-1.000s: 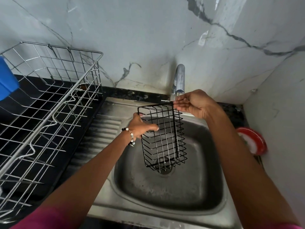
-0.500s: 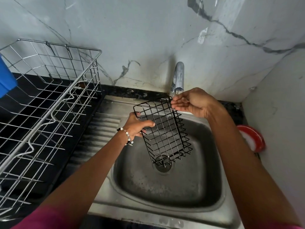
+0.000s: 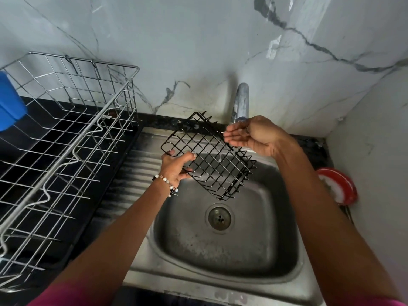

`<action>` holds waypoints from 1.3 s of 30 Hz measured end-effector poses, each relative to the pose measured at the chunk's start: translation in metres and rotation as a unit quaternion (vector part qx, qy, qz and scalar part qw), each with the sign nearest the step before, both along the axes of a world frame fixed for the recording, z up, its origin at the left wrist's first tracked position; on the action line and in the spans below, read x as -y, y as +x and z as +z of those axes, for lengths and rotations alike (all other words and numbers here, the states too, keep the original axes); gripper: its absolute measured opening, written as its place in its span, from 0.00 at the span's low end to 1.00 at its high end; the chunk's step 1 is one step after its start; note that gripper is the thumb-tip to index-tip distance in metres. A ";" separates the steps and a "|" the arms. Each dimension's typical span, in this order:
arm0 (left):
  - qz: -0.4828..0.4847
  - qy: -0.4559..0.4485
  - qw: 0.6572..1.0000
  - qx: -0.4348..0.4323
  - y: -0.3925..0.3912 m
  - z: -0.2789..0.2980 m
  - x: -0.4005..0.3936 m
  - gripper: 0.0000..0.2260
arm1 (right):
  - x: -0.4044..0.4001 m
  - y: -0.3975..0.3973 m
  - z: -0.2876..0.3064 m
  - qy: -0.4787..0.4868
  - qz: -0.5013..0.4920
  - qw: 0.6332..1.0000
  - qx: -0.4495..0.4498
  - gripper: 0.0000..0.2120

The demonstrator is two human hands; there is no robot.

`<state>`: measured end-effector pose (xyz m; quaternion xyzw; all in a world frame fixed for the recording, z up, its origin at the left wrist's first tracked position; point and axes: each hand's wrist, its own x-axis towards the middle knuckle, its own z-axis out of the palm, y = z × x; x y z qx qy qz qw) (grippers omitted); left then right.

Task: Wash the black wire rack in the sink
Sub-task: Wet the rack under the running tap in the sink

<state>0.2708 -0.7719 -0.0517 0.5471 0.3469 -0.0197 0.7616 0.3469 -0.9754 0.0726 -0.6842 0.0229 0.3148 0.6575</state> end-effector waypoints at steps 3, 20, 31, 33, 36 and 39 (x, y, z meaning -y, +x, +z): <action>0.023 -0.018 1.000 0.006 0.000 -0.003 0.000 0.31 | -0.003 -0.003 -0.003 0.032 0.029 0.998 -0.034 0.17; 0.070 -0.031 0.997 0.018 0.002 -0.005 0.010 0.31 | -0.003 -0.010 -0.017 -0.066 0.023 0.997 -0.010 0.14; 0.081 -0.046 0.995 0.029 0.000 -0.005 0.018 0.36 | 0.001 -0.008 -0.016 -0.033 0.003 0.999 -0.030 0.14; 0.076 -0.052 0.995 0.035 -0.001 -0.005 0.017 0.37 | 0.003 -0.005 -0.016 -0.053 -0.040 0.998 -0.003 0.12; 0.071 -0.058 0.995 0.050 -0.002 -0.004 0.014 0.36 | 0.005 -0.006 -0.011 -0.007 0.014 1.000 -0.026 0.15; 0.068 -0.054 0.995 0.056 -0.002 -0.002 0.010 0.38 | 0.005 -0.004 -0.011 -0.035 -0.016 0.999 -0.023 0.12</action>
